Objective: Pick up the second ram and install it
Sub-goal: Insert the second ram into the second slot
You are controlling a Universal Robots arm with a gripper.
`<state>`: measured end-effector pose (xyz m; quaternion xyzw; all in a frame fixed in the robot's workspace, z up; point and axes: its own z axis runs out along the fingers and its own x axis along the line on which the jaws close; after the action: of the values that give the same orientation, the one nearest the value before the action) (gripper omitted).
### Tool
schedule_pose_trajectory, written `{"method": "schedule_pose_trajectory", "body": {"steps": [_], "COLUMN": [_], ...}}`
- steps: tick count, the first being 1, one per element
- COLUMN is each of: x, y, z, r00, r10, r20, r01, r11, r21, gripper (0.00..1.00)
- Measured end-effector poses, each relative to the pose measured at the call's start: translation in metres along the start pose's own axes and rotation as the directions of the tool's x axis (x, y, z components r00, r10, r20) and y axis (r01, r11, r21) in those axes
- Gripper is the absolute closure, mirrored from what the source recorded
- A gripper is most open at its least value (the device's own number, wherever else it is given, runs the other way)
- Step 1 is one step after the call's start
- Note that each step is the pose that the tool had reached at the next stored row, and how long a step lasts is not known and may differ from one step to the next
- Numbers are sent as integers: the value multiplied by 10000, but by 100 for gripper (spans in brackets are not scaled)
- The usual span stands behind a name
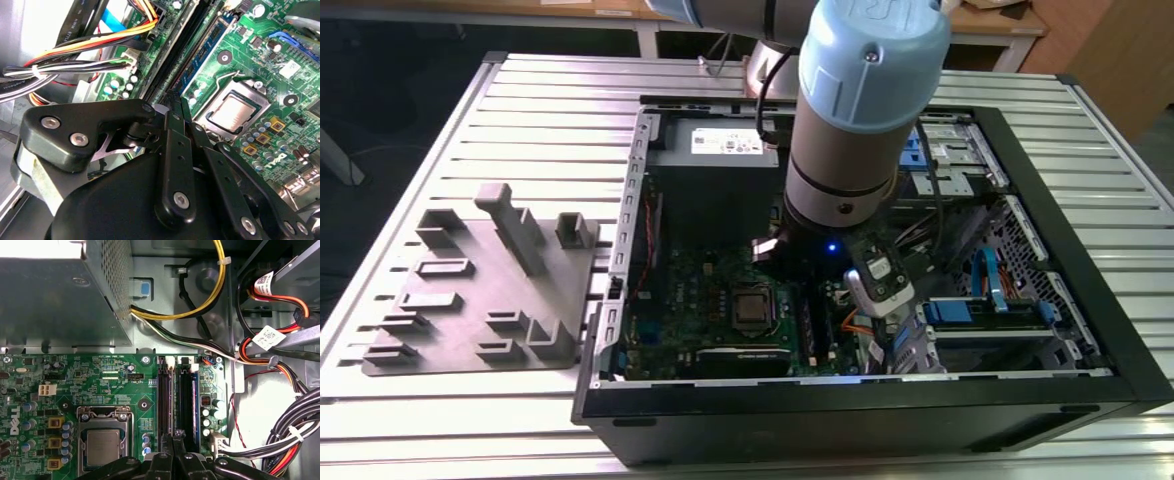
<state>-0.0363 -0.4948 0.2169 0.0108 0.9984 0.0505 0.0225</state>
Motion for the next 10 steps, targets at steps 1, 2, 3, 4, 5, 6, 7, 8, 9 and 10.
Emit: {"method": "schedule_pose_trajectory", "body": {"steps": [1, 2, 3, 4, 5, 6, 7, 8, 9, 10], "x": [0, 0, 0, 1, 1, 1, 2, 2, 2, 2], "y": [0, 0, -1, -1, -2, -3, -3, -4, -5, -5], "z": [3, 8, 12, 16, 19, 21, 25, 30, 34, 39], "r00": [10000, 10000, 10000, 10000, 10000, 10000, 10000, 10000, 10000, 10000], "r10": [0, 1, 0, 0, 0, 0, 0, 0, 0, 0], "r20": [0, 1, 1, 1, 0, -1, -2, -3, -3, -2], "r01": [0, -1, 0, 0, 0, 0, 0, 0, 0, 0], "r11": [10000, 10000, 10000, 10000, 10000, 10000, 10000, 10000, 10000, 10000], "r21": [-1, -4, -4, -2, 0, 4, 5, 7, 8, 7], "gripper": [92, 92, 92, 92, 92, 92, 92, 92, 92, 92]}}
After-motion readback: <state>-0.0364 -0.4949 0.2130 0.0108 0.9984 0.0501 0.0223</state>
